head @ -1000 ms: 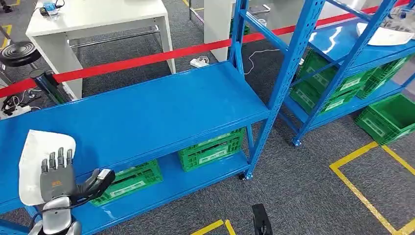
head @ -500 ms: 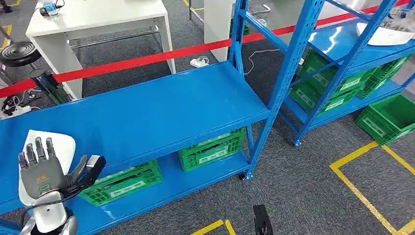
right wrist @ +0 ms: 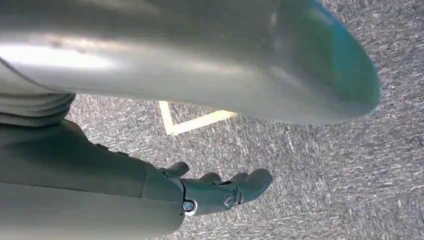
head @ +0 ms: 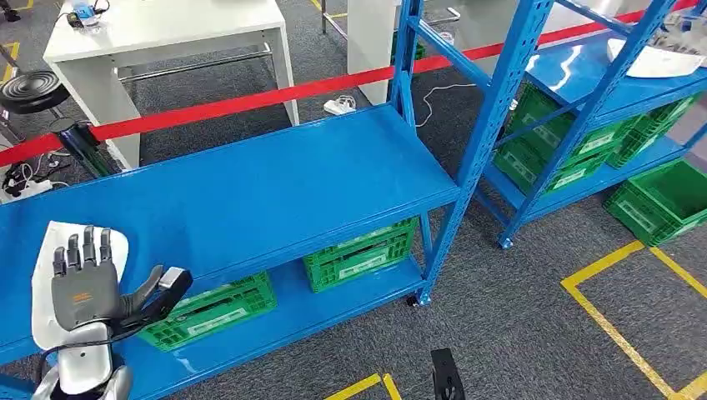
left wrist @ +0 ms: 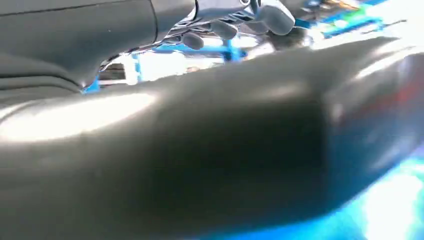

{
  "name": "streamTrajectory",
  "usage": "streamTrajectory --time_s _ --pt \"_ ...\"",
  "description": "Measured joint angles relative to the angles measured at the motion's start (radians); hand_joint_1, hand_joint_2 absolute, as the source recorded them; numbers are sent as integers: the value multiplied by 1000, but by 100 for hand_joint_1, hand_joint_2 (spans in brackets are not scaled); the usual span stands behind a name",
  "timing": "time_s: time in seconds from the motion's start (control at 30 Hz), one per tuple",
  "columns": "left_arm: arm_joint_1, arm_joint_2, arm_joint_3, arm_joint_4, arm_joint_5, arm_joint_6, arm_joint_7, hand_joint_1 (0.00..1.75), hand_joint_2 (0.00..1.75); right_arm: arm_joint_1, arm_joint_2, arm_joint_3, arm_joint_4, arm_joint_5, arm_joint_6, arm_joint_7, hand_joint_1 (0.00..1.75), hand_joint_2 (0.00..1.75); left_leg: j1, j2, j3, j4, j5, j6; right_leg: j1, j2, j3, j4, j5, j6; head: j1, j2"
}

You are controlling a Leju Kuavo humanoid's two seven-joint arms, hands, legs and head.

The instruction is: Take the parts from the cabinet and place them on the table.

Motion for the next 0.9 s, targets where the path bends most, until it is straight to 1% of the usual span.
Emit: streamTrajectory --time_s 0.1,0.17,0.33,0.5,0.6,0.63,0.77,0.8,0.9 --pt "2 -16 51 24 0 0 -51 0 0 0 0 0 0 5 3 0 0 0 0 0 0 0 0 0 0 0 0 0 0 0 0 0" --pt "6 -23 76 37 0 0 -65 0 0 0 0 0 0 5 3 0 0 0 0 0 0 0 0 0 0 0 0 0 0 0 0 0" --pt "7 -32 113 69 0 0 -62 0 0 -1 0 0 0 8 6 0 0 0 0 0 0 0 0 0 0 0 0 0 0 0 0 0" --pt "6 -33 127 94 0 -1 -50 0 0 -1 0 -1 0 8 6 0 0 0 0 0 0 0 0 0 0 0 0 0 0 0 0 0" --pt "4 -32 129 105 0 -14 -28 0 0 -1 0 -3 0 5 6 0 0 0 0 0 0 0 0 0 0 0 0 0 0 0 0 0" --pt "0 -31 129 114 0 -23 -9 0 175 -1 0 -4 0 5 6 0 0 0 0 0 0 0 0 0 0 0 0 0 0 0 0 0" --pt "-33 -13 123 161 0 -33 88 0 175 -1 0 -5 0 6 6 0 0 0 0 0 0 0 0 0 0 0 0 0 0 0 0 0" --pt "-43 -7 120 172 0 -35 97 0 175 -1 0 -5 0 6 6 0 0 0 0 0 0 0 0 0 0 0 0 0 0 0 0 0" --pt "-65 12 119 197 0 -41 100 0 175 -1 0 -8 0 8 6 0 0 0 0 0 0 0 0 0 0 0 0 0 0 0 0 0"
